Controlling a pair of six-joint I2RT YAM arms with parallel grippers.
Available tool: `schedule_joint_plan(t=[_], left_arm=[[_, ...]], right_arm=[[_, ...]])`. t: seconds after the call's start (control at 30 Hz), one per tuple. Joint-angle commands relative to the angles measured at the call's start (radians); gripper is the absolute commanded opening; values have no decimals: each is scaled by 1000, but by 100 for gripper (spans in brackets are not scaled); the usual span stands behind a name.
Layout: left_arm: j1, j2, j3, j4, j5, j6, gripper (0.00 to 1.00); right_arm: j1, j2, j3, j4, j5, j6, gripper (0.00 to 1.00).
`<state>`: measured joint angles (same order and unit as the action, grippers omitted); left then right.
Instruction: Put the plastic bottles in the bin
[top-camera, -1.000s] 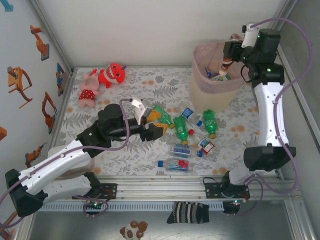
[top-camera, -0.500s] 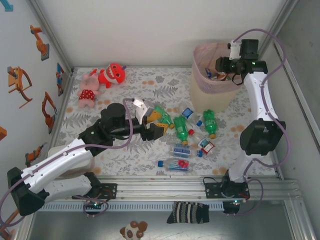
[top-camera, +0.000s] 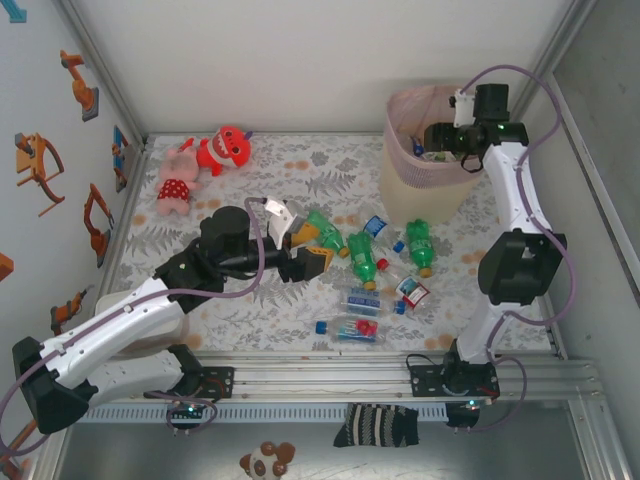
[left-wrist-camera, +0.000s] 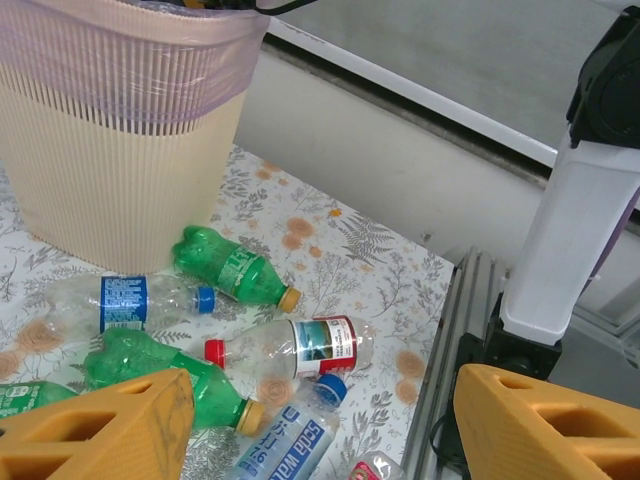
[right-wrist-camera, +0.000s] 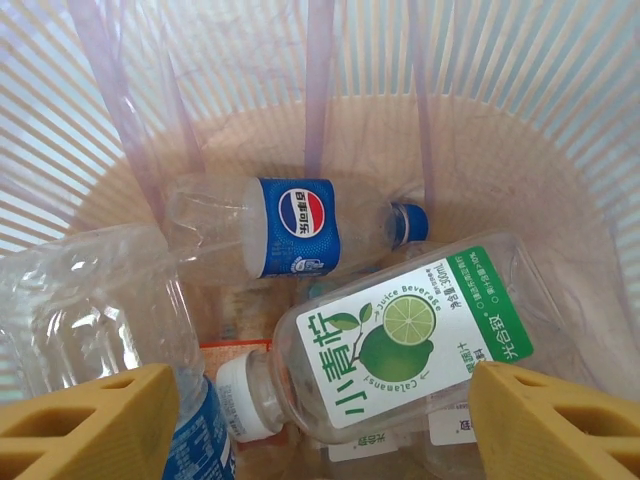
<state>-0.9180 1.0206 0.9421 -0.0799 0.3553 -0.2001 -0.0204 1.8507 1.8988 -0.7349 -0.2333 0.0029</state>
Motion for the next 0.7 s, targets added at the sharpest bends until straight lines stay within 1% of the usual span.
schedule_joint_plan(t=[0.0,0.2,0.37,0.53,0.67], left_arm=[[8,2,16,-9,2,31,69],[12,26,27,-27,6,40,69],[16,55,37,-46,-12,33,69],[21,105,59,-57,-99,-25,69],[21,192,105,-114,-160,-67,67]], right_arm=[[-6,-76,13,-22,9,-3,76],[-5,-160,2,-22,5,-2,76],[-6,-253,-40,0,-12,18,76],[-6,-375,-141,51,-27,50,76],[-6,-478,-228,79,-37,67,76]])
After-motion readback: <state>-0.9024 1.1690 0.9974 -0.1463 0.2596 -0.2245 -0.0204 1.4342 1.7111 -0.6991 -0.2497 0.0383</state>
